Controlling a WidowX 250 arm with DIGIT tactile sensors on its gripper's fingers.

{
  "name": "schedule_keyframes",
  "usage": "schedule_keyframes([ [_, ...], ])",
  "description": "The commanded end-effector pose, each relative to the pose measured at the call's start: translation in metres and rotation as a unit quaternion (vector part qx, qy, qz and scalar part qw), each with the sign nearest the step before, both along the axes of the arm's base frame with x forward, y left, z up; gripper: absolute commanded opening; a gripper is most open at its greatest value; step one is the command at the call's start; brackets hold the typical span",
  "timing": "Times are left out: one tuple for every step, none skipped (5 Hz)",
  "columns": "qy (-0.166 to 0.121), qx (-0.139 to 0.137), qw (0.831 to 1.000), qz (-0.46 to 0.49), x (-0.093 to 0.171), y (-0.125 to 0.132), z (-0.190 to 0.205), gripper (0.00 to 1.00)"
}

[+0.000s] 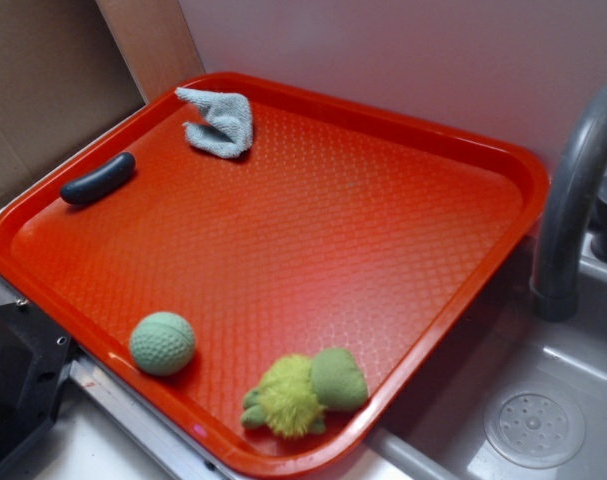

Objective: Grab the plastic pickle.

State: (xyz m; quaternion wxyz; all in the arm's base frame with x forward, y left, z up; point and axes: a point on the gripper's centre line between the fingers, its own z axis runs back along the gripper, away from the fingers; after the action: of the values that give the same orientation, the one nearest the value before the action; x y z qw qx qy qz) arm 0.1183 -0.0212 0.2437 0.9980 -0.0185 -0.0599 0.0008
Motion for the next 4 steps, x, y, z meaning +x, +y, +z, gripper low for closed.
schedule_keyframes([
  [0.000,0.000,1.000,0.000,0.000,0.000,0.000,1.00],
  [0.000,0.023,0.999,-0.032,0.034,0.032,-0.036,1.00],
  [-0.026,0.024,0.997,-0.072,0.071,0.055,-0.066,1.00],
  [-0.034,0.002,0.997,-0.074,0.090,0.099,-0.106,1.00],
])
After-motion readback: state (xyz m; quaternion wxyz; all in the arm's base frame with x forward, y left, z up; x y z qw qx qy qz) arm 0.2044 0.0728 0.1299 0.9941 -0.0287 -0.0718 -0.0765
